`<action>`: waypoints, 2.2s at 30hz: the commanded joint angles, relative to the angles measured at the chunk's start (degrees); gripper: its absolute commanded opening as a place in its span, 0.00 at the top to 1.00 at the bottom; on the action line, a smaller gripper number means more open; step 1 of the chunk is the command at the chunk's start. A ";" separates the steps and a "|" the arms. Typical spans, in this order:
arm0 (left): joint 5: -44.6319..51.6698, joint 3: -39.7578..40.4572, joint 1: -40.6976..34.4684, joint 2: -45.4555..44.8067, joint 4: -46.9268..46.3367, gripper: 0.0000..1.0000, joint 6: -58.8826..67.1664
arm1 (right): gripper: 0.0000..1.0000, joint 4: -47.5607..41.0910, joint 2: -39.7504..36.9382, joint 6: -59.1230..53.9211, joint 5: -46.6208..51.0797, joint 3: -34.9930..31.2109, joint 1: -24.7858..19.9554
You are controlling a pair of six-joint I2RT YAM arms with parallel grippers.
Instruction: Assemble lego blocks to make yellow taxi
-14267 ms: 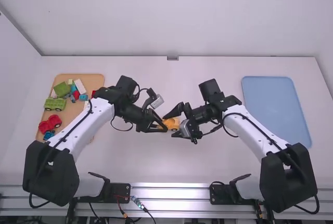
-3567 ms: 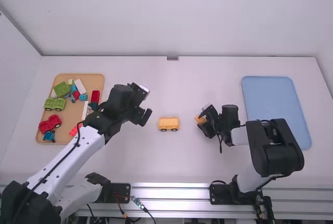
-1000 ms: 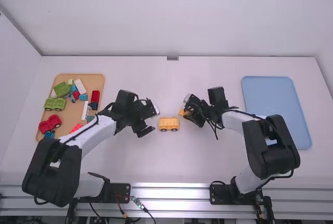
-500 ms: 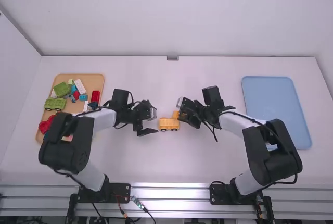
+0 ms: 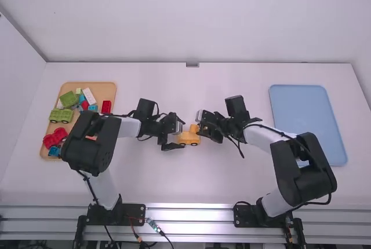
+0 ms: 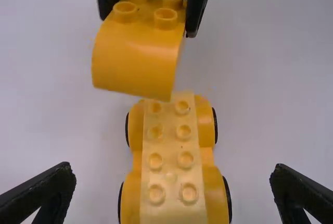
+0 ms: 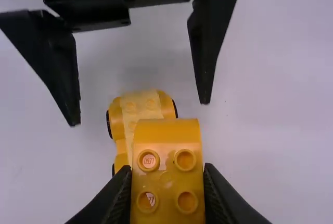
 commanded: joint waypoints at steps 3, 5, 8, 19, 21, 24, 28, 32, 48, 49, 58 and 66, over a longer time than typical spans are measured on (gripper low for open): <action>-4.02 -1.92 -0.94 0.66 2.99 0.01 -5.14 | 0.87 -0.30 -1.42 -1.62 -1.67 1.51 -0.07; -5.14 -2.86 -0.94 0.77 4.37 0.01 -6.43 | 0.87 -0.38 -1.42 -1.66 -2.23 1.51 -0.09; -4.94 -3.50 -0.92 2.28 6.80 0.01 -6.73 | 0.87 -0.36 -1.42 -1.68 -2.32 1.51 -0.11; -1.62 1.25 -0.96 7.89 4.39 0.00 -8.00 | 0.88 -1.91 -1.42 -3.93 -2.41 1.49 -0.37; -1.36 1.60 -0.94 7.89 2.71 0.04 -5.44 | 0.89 -2.39 -1.42 -4.55 -2.32 1.51 -0.09; -1.62 1.75 -0.94 7.89 1.79 0.24 -4.24 | 0.89 -2.59 -1.42 -4.66 -2.30 1.51 0.35; -1.79 1.01 -0.96 7.89 3.04 0.38 -4.22 | 0.91 -2.96 -1.39 -6.75 -2.58 1.51 0.35; -2.14 0.31 -0.94 7.89 4.22 0.39 -4.24 | 0.92 -2.24 -0.94 -6.78 -2.56 1.51 0.33; -1.07 0.52 -0.96 7.89 4.15 0.79 -4.39 | 1.00 0.29 2.39 -7.21 -3.76 1.55 0.33; -1.11 0.57 -0.96 7.89 4.11 0.83 -4.44 | 1.00 0.29 2.67 -7.19 -3.79 1.62 0.33; -1.73 1.03 -0.96 7.89 3.72 0.95 -4.63 | 1.00 -1.93 8.05 -7.21 -4.75 6.19 0.35; -1.70 1.09 -0.96 7.89 3.76 0.95 -4.63 | 1.00 -5.69 10.41 -10.58 -8.55 9.05 0.35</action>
